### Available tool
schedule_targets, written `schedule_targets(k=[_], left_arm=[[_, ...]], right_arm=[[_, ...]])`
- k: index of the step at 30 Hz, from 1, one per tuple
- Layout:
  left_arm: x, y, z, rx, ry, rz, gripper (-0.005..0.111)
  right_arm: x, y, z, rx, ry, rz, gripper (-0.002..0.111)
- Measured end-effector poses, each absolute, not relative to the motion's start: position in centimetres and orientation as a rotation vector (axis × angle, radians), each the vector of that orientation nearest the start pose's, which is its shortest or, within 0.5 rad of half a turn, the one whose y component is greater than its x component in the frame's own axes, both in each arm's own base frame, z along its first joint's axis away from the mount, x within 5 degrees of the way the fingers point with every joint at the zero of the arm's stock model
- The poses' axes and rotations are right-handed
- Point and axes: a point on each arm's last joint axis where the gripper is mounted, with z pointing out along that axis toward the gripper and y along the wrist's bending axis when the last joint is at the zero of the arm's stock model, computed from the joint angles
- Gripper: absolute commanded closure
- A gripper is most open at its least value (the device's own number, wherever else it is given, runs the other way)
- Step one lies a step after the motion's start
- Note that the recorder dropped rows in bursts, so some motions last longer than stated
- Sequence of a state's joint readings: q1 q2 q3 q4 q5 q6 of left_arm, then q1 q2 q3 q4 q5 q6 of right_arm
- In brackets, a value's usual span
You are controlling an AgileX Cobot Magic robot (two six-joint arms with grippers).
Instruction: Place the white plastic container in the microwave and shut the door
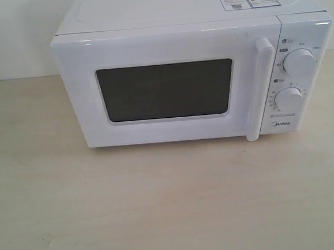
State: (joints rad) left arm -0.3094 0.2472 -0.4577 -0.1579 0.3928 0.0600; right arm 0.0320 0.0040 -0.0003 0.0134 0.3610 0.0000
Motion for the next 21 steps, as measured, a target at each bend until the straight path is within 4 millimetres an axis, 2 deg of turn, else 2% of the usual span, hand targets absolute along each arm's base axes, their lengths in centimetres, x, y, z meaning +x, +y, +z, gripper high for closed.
schedule_targets(k=[16,21], left_arm=[[5.49,-2.32,31.58,0.233,1.657,-0.347,0.102],[5.62,-1.97,31.55,0.258,1.651,-0.253,0.102]], right_arm=[[5.33,0.22,18.05,-0.020,1.848,0.037,0.109],[5.33,0.22,18.05,-0.020,1.848,0.037,0.109]])
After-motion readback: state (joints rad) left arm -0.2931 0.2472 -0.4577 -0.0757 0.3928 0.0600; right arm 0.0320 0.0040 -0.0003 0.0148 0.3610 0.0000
